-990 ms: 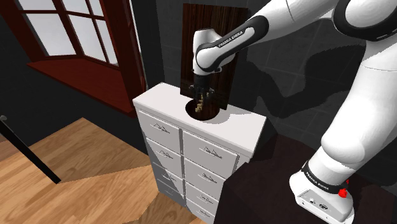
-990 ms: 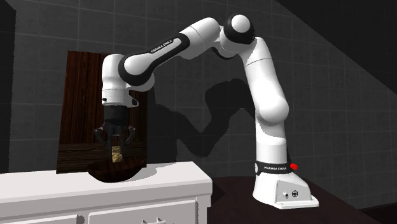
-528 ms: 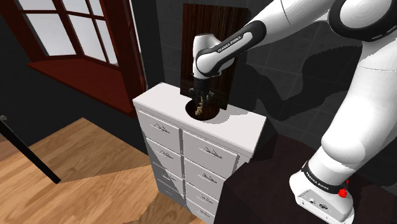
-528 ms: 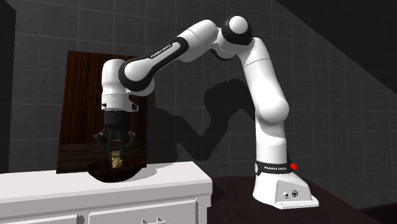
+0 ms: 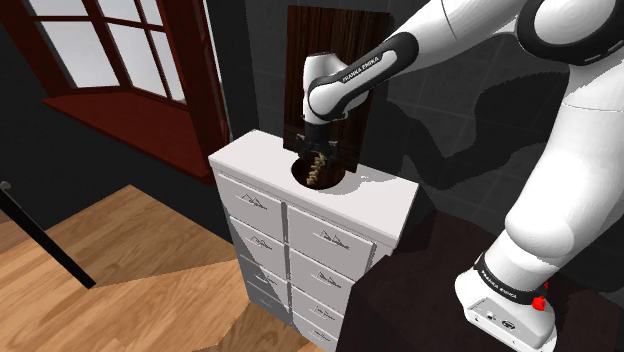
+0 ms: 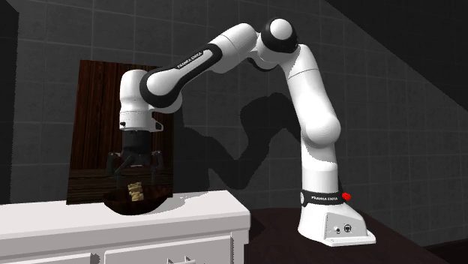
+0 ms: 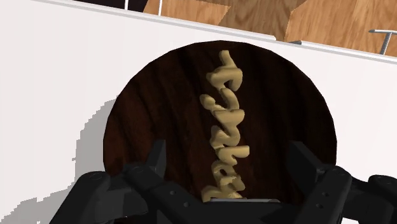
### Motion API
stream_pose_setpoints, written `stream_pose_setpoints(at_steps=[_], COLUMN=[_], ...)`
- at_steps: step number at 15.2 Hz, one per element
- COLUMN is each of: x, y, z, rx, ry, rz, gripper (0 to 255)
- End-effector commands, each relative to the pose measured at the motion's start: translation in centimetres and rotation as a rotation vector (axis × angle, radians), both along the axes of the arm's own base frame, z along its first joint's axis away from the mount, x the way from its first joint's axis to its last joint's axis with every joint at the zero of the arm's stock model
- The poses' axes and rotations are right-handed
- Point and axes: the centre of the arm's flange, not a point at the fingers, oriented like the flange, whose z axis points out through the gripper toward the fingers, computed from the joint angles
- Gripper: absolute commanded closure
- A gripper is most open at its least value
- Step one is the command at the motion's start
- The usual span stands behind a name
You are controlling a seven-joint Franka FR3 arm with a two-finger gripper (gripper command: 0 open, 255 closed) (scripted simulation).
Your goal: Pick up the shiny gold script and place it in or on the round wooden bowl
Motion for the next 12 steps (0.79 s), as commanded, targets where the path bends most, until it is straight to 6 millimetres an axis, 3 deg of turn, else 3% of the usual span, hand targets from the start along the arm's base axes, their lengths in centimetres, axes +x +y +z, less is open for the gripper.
stream_pose_setpoints(at_steps=[1,5,12], x=[0.0,0.3,0.3], y=[0.0,-0.2,-0.2], z=[0.0,5.0,5.0], rx=[0.0,0.0,0.0], ry=[0.0,0.0,0.0], rz=[0.0,0.0,0.0], gripper=[0,0,0])
